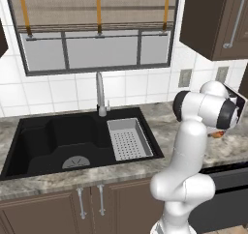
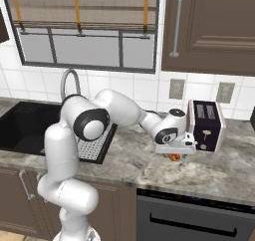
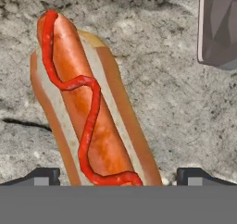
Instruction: Store the hot dog in the freezer for long-term storage. Close the freezer door after placing the cooked food.
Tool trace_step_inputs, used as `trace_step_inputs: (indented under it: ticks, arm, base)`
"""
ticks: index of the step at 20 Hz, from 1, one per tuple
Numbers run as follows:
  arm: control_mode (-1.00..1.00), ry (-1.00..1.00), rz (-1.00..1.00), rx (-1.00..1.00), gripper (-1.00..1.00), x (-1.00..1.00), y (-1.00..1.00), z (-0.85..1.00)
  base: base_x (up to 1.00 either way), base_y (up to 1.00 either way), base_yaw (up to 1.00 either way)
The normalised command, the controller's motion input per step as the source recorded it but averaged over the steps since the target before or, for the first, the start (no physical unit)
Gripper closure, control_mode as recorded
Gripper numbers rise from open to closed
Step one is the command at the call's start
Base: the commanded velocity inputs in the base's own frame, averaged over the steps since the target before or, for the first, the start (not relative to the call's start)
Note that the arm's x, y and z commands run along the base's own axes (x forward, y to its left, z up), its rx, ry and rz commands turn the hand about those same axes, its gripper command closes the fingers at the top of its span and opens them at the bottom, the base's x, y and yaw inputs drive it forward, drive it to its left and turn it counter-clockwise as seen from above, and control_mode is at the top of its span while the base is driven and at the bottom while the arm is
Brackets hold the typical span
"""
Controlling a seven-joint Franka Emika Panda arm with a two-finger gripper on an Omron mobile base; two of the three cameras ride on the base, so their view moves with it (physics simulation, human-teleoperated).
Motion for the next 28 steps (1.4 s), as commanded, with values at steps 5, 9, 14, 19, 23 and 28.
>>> trace_step_inputs:
  ticks: [5, 9, 14, 19, 23, 28]
  arm:
    - [-1.0, 0.0, 0.0, 0.0, -1.0, 0.0, 0.0, -0.1]
    - [-1.0, 0.0, 0.0, 0.0, -1.0, 0.0, 0.0, -0.11]
    - [-1.0, 0.0, 0.01, 0.0, -1.0, 0.0, 0.01, -0.13]
    - [-1.0, 0.0, 0.01, 0.0, -1.0, 0.0, 0.0, -0.1]
    - [-1.0, 0.0, 0.01, 0.0, -1.0, 0.0, 0.13, -0.11]
    - [-1.0, 0.0, 0.0, 0.0, -1.0, 0.0, 0.29, -0.07]
  base:
    - [0.0, 0.0, 0.0]
    - [0.0, 0.0, 0.0]
    - [0.0, 0.0, 0.0]
    - [0.0, 0.0, 0.0]
    - [0.0, 0.0, 0.0]
    - [0.0, 0.0, 0.0]
